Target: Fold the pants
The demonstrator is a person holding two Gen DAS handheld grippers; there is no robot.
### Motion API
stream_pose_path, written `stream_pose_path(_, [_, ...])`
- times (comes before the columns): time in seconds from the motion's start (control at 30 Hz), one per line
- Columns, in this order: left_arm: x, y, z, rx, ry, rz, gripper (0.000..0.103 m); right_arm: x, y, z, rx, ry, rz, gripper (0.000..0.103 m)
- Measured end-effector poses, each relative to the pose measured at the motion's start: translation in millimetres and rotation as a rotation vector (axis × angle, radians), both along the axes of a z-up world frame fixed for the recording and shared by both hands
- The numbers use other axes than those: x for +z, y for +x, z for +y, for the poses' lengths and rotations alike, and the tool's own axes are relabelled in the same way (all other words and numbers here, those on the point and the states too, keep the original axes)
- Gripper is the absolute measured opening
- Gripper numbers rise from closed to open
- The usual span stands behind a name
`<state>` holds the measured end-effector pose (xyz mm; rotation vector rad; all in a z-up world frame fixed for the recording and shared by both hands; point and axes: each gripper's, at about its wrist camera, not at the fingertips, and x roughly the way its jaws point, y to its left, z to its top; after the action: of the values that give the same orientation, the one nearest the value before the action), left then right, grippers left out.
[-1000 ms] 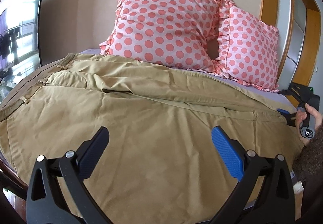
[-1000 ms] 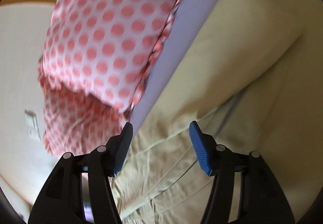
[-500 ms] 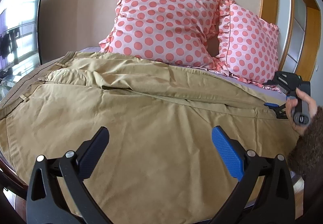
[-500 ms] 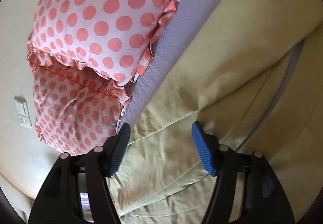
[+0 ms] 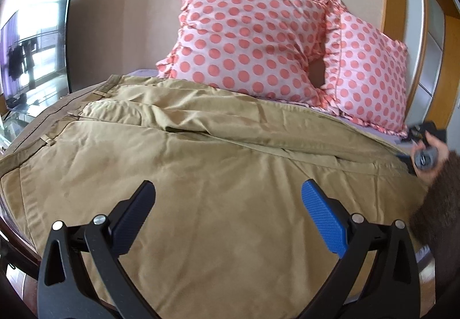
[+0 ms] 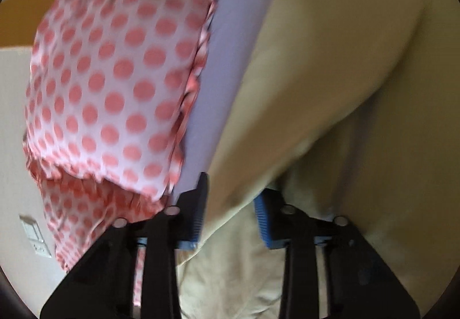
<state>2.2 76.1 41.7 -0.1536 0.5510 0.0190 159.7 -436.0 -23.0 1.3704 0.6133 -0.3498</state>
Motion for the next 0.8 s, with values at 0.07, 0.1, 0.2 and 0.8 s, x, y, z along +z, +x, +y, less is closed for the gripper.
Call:
stream_pose_path(0.07, [2, 4, 2, 0.003, 0.002, 0.004, 0.101, -1, -7, -10, -0.023, -0.019, -0.003, 0.021])
stream_pose_path(0.1, [5, 6, 3, -0.002, 0.004, 0.005, 0.101, -2, -10, -16, -0.037, -0.025, 0.001, 0.016])
stream_pose_path(0.2, [13, 8, 8, -0.035, -0.013, -0.008, 0.101, -3, -19, -34, -0.054, -0.056, -0.013, 0.004])
stream_pose_path(0.8, [48, 167, 95, -0.01, -0.326, 0.208, 0.101, 28, -157, -66, 0.068, -0.185, -0.366, 0.002])
